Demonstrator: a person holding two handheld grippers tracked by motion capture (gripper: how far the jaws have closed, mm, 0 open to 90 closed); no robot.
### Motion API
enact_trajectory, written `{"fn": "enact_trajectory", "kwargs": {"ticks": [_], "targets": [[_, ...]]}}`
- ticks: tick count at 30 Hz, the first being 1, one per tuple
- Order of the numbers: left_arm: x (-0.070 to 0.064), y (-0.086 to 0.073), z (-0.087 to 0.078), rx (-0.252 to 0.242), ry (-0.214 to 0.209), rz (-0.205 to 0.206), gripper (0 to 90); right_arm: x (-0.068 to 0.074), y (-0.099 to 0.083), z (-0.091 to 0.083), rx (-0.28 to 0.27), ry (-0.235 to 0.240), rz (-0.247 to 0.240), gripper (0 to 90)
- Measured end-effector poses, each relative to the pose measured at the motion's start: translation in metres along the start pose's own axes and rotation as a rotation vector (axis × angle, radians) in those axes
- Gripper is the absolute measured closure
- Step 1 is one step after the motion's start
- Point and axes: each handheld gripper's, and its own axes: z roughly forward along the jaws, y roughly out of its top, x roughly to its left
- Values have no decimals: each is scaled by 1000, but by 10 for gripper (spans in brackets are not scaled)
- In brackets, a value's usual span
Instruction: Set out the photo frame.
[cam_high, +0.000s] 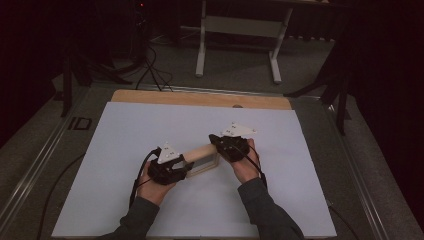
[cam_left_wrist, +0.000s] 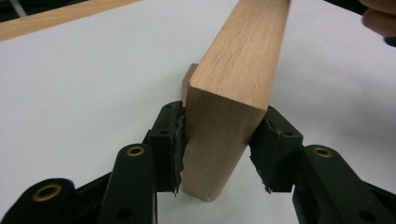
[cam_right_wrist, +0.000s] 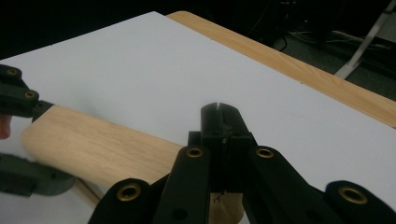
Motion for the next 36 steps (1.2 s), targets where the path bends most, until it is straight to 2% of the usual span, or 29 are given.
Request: {"fn": "enact_trajectory", "kwargs": {"ticks": [4, 11, 26, 31, 36], "targets": [[2, 0, 0, -4, 17, -25, 560, 0, -1, -3, 6, -1, 1, 896], [2, -1, 1, -11, 29, -43, 563, 0, -3, -7, 9, 0, 9, 896], [2, -1, 1, -15, 33, -54, 561, 0, -5, -12, 7, 10, -2, 894], [3, -2, 1, -20, 30, -59, 567, -2, -5, -16, -24, 20, -1, 872], [3, -2, 1, -22, 29, -59, 567, -6, -4, -26, -58, 26, 7, 808]]}}
